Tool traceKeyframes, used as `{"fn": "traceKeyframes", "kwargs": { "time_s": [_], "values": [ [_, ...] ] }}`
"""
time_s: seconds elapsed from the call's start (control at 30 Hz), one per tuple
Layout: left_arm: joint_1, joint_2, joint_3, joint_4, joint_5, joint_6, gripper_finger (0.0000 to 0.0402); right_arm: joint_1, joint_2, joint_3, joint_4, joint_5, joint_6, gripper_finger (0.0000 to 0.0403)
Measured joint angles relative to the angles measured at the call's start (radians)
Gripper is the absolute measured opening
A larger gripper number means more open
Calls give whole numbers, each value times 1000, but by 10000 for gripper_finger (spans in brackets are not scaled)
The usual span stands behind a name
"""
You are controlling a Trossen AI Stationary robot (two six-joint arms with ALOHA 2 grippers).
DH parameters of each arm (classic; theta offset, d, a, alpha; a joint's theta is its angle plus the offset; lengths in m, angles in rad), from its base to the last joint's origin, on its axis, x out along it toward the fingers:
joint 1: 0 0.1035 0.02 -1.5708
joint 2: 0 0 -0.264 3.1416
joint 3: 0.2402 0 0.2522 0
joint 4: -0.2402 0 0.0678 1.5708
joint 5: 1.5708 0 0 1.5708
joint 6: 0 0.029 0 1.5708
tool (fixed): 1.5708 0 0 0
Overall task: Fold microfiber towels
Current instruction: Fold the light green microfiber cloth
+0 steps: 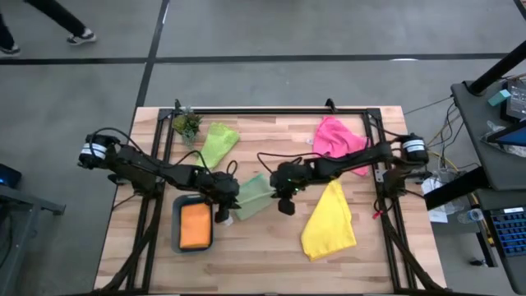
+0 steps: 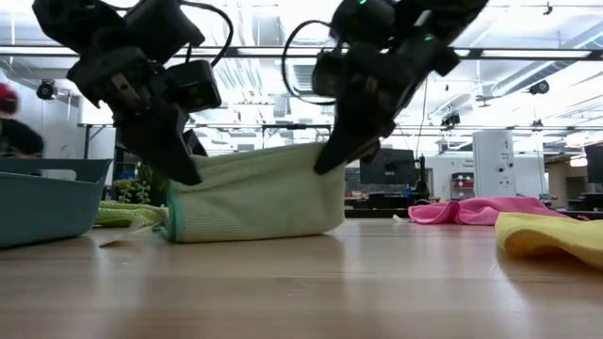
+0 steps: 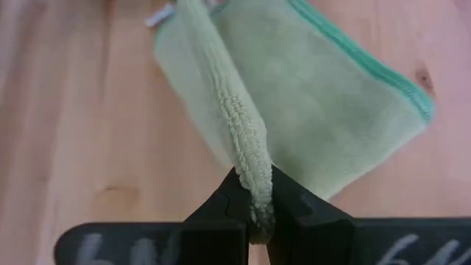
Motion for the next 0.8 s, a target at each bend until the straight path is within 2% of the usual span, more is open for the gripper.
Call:
{"fn": "traceKeyframes", "kwargs": {
  "time_s": [0.27,0.6,0.8],
  "values": [
    [4,-15,-10,-29,-8,-10,7,-56,67,125,-94,0,-17,9],
    [5,-124,-10,-143,-33,-73,7,-66,72,141,-79,-2,-58,9],
    [5,-200,-12,-225,-105,-95,12,-67,72,169,-83,9,-79,9]
  ]
}}
